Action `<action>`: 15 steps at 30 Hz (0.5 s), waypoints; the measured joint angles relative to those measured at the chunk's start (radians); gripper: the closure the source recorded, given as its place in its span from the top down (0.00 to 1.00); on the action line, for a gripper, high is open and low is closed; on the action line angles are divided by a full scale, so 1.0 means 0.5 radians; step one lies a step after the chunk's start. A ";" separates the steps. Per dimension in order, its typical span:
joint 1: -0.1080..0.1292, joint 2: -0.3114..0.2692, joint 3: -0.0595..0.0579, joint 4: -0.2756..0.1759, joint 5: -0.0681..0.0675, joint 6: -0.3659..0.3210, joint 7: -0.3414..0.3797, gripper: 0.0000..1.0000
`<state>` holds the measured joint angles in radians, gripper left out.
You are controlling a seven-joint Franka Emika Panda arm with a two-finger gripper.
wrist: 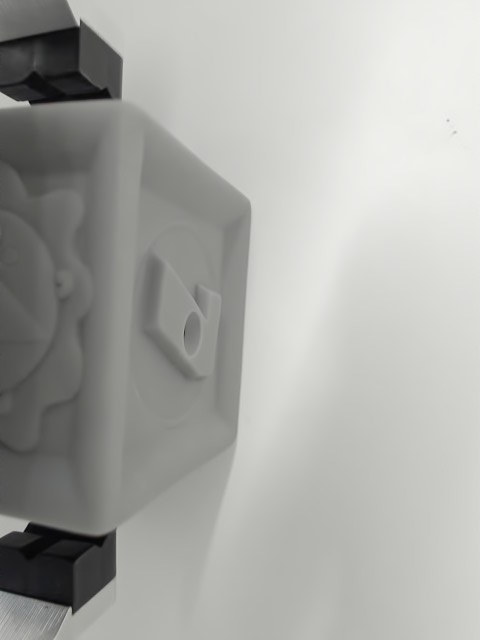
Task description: Destack cube
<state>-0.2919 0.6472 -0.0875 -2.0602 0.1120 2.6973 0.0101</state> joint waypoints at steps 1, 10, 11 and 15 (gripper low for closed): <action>0.000 0.000 0.000 0.000 0.000 0.000 0.000 1.00; 0.001 -0.025 -0.002 -0.007 0.000 -0.014 0.000 1.00; 0.002 -0.033 -0.003 -0.010 0.000 -0.019 0.000 1.00; 0.005 -0.067 -0.008 -0.019 0.000 -0.042 0.001 1.00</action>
<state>-0.2892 0.6137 -0.0913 -2.0697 0.1119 2.6763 0.0106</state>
